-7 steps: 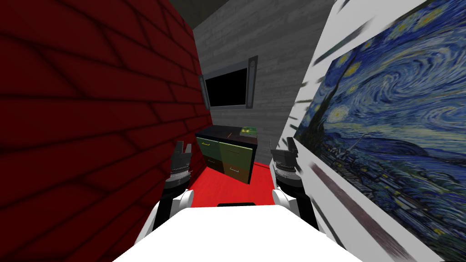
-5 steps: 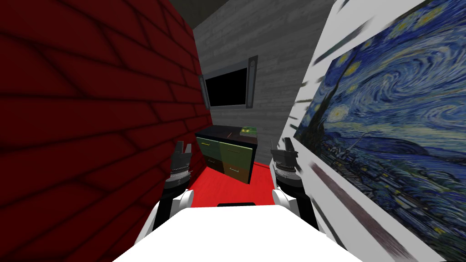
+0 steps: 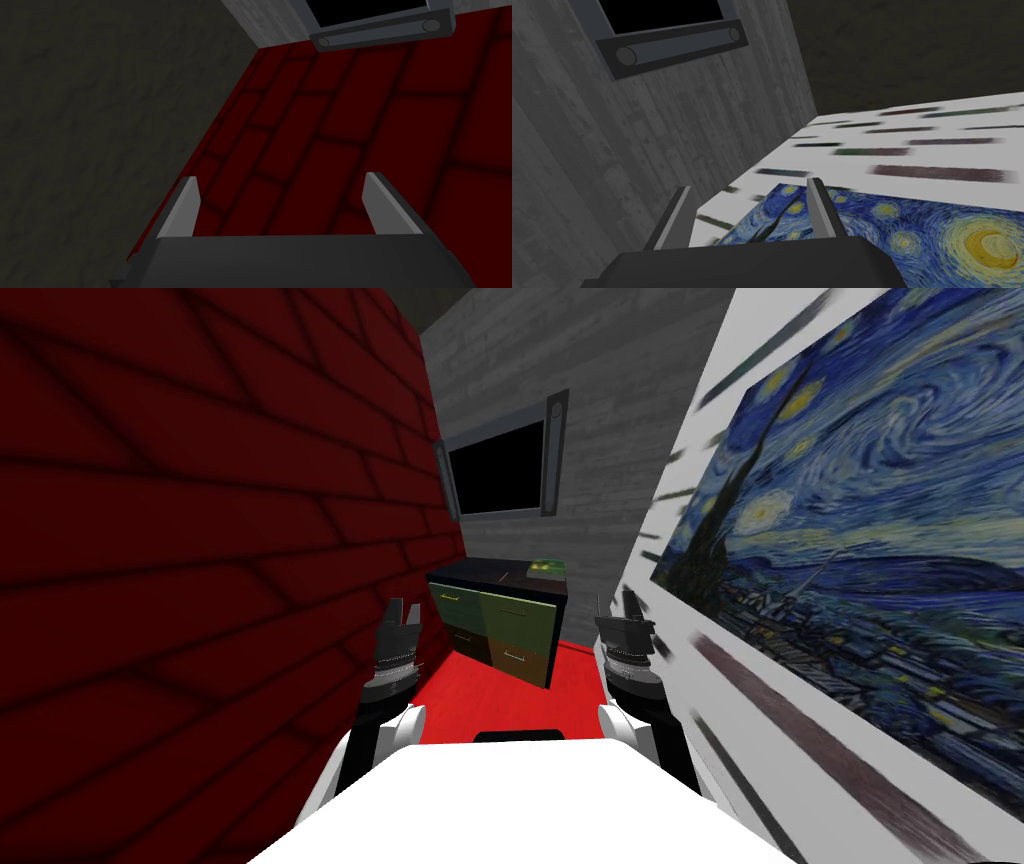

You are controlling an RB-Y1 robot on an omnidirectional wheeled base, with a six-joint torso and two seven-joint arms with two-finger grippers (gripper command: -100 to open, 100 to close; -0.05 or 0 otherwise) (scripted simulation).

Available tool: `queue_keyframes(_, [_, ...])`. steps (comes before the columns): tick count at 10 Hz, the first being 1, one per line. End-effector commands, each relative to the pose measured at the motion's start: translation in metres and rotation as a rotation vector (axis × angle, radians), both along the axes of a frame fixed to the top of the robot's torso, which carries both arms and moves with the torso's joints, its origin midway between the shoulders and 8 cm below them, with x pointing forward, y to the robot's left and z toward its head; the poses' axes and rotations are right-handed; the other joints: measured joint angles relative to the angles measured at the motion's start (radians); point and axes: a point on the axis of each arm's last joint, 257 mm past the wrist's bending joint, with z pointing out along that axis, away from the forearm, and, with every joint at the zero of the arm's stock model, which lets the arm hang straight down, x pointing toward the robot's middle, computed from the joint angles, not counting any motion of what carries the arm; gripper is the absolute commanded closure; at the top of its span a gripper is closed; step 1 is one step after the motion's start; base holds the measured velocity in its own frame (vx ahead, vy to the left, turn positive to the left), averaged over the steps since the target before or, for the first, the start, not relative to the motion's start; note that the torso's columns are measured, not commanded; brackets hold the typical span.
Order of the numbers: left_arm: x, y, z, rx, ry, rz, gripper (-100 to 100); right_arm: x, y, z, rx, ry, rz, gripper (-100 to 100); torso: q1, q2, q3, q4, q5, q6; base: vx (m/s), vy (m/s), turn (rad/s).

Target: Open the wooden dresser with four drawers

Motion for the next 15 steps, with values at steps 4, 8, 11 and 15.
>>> queue_keyframes(4, [0.003, -0.007, -0.005, 0.057, 0.015, -0.023, -100, 0.000, 0.000, 0.000, 0.000, 0.000, 0.000, 0, 0.000, 0.255, -0.512, 0.254, 0.000, 0.000, 0.008, -0.004, -0.007])
queue_keyframes(8, [0.011, -0.018, -0.029, 0.160, 0.049, -0.053, -100, 0.000, 0.000, 0.000, 0.000, 0.001, 0.000, 0, 0.000, 0.267, -0.537, 0.268, 0.000, 0.000, 0.049, -0.019, -0.030])
queue_keyframes(11, [0.016, -0.022, -0.048, 0.200, 0.070, -0.056, -100, 0.000, 0.000, 0.000, 0.000, 0.001, 0.000, 0, 0.000, 0.268, -0.537, 0.268, 0.000, 0.000, 0.075, -0.028, -0.035])
queue_keyframes(15, [0.021, -0.025, -0.077, 0.244, 0.096, -0.055, -100, 0.000, 0.000, 0.000, 0.000, 0.001, 0.000, 0, 0.001, 0.268, -0.537, 0.268, 0.000, 0.000, 0.074, -0.020, -0.038])
